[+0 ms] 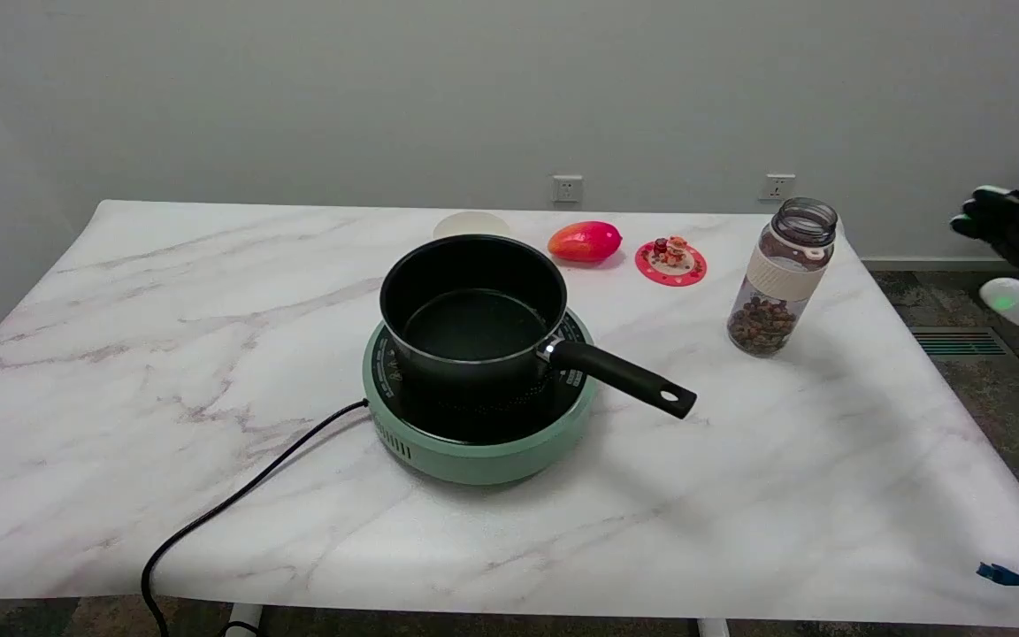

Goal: Pick up the bottle.

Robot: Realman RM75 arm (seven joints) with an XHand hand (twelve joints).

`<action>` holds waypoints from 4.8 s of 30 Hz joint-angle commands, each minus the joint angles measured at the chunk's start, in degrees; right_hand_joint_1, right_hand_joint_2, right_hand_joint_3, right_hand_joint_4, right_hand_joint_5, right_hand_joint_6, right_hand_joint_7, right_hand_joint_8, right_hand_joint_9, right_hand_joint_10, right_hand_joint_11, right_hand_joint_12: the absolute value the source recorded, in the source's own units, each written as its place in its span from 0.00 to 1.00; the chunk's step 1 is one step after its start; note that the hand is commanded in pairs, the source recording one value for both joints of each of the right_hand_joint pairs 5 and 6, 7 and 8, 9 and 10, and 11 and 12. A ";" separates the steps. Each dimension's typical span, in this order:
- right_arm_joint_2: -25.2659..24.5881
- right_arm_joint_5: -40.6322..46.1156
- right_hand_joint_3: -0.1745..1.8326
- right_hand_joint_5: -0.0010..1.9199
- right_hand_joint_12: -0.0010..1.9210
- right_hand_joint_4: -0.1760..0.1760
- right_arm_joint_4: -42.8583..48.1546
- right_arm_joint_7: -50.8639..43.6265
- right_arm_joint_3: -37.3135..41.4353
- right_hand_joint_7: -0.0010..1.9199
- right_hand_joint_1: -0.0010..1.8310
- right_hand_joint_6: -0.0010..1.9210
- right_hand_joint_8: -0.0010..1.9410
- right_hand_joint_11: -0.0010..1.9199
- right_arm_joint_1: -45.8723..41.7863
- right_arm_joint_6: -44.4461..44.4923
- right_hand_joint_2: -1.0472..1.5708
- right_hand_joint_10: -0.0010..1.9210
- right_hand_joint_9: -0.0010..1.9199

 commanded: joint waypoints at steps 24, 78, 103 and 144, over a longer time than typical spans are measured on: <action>-3.35 -14.28 0.58 0.08 0.27 0.50 -7.36 -12.13 -15.92 0.24 0.63 0.08 0.23 0.27 16.22 -11.48 0.04 0.25 0.25; -8.99 -12.85 0.50 0.13 0.22 0.50 -8.84 -7.18 -22.56 0.23 0.68 0.13 0.22 0.22 24.77 -11.68 0.09 0.22 0.22; -8.99 -12.85 0.45 0.32 0.37 0.50 -10.63 -7.66 -20.96 0.50 0.83 0.32 0.49 0.37 25.01 -11.15 0.46 0.52 0.52; 1.20 -18.85 0.41 1.00 0.66 0.50 4.15 -7.82 -21.78 1.00 0.82 1.00 0.99 0.66 27.41 -9.12 0.86 0.74 0.74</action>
